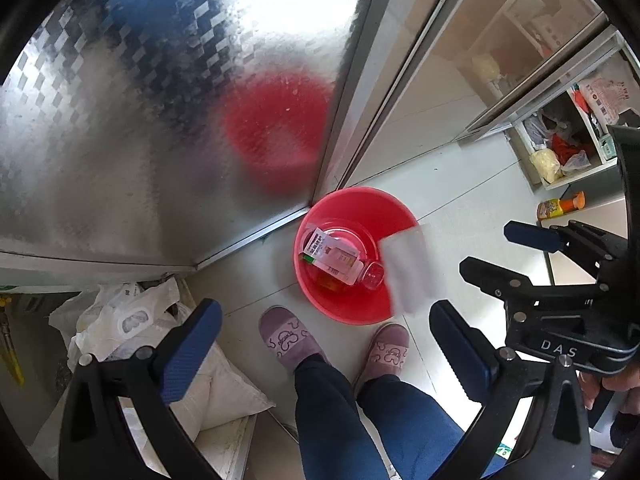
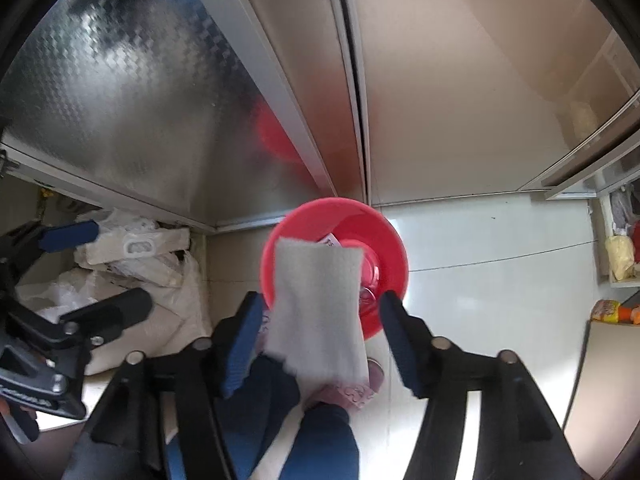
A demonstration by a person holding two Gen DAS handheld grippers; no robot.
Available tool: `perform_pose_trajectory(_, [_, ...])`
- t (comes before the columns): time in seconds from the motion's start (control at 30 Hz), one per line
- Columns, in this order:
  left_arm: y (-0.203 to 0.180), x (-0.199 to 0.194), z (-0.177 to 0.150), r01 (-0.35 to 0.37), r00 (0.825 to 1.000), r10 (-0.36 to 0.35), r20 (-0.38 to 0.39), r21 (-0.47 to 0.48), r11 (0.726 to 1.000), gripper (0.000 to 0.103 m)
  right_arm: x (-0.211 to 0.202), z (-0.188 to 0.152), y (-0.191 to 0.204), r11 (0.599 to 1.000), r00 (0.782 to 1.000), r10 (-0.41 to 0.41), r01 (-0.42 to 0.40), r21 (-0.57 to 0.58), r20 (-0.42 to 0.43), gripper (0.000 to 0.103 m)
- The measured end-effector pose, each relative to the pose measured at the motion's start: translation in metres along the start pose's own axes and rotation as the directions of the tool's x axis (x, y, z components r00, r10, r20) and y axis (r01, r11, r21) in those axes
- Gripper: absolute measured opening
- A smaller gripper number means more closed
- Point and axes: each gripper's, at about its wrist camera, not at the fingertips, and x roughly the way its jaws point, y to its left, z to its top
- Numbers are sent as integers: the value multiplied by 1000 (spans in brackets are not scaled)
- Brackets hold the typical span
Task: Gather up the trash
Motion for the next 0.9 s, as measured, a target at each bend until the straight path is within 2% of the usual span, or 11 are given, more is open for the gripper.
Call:
perform_pose_trajectory(0.1, [2,-1,-1,-3,1000,3,-2,-3,1000,103,-3,1,3,1000,1000,-7,7,5,5,73])
perform_pose_trajectory(0.3, [-1,-22,-1,-1,1000,1,14,-11,1000,103,-24,0,11,1000,999,-16,16,2,29,75])
perform_pose_trajectory(0.37, [-4,-38,-1,5,1000,-4,28,-18,1000,103,-40,-1,13,1000,998,-17,17,2,56,78])
perform_pose_trajectory(0.47, [-7,-64,-2,-1,998,2,55,-23,1000,103,-70,-1,16,1000,996,-31,30,7,90,91])
perform_pose_trajectory(0.63, [-13,-112,-1,1,995,3,96,-38,999,103,-111,-1,19,998,992,-59,57,13,113,92])
perform_pose_trajectory(0.83, [-17,-176,-1,-30,989,34,143,-30,999,103,-162,5,24,999,992,-42,45,-20,118,92])
perform_pose_trajectory(0.9, [-14,-199,0,-61,985,68,159,-49,997,103,-178,9,27,999,994,-24,28,-44,103,98])
